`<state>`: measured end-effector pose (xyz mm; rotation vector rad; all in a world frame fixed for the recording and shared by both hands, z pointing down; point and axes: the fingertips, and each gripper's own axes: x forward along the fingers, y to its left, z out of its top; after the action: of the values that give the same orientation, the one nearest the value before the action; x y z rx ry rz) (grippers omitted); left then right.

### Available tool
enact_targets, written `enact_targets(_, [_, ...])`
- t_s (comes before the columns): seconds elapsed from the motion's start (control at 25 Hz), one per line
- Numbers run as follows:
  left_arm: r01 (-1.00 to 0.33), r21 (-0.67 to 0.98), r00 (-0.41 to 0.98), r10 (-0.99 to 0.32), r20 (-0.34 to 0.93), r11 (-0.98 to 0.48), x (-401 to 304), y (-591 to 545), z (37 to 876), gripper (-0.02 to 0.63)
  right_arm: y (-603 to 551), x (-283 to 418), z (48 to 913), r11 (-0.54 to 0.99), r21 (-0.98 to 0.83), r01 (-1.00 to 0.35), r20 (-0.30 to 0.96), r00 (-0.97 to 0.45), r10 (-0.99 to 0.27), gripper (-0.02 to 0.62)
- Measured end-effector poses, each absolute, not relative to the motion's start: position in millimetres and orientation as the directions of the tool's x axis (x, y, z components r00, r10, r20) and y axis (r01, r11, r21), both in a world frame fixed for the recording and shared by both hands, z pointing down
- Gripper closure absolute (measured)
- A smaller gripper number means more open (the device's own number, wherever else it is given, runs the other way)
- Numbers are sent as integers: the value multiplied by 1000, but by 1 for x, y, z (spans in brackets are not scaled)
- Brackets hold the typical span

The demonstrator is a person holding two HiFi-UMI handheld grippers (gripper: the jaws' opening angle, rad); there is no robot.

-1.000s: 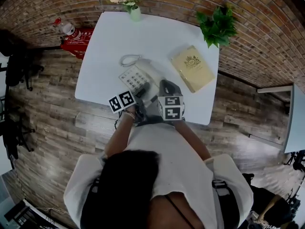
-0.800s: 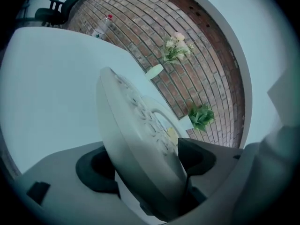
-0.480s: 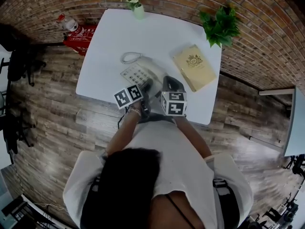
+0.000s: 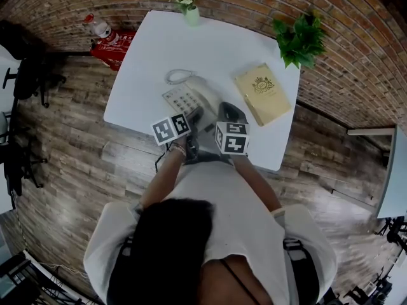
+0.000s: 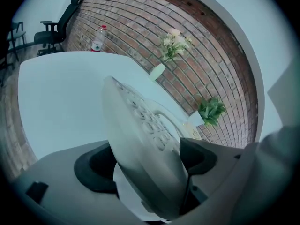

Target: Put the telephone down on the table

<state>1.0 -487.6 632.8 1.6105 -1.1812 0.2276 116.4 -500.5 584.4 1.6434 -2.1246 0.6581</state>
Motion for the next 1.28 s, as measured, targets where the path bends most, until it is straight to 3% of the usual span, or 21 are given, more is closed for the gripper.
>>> enact_targets(0.36, [-809,563,404,-540,739,166,-10,-477,634,202,-501,115,585,213,-126,-969,556,-247,-794,571])
enact_targets(0.56, [-761,609,507,-383,772,222,-12,-463,648,204,-502,118,586,199,-122,-972,558,-233,-796,571])
enact_targets(0.76, [-953,292,223,-461,859,83,-61,-469,640,206,-498,119,596,182,-126,-975,581,-221,-783,571])
enact_targets(0.96, [-937,350,300,-567,767,-22,-44,-476,618,206,-496,117,595,187,-122,-975,580,-223,-784,571])
enact_targets(1.28, [-841,461,513,-689,512,-283,-5,-494,552,206,-492,112,572,204,-129,-971,530,-241,-813,571])
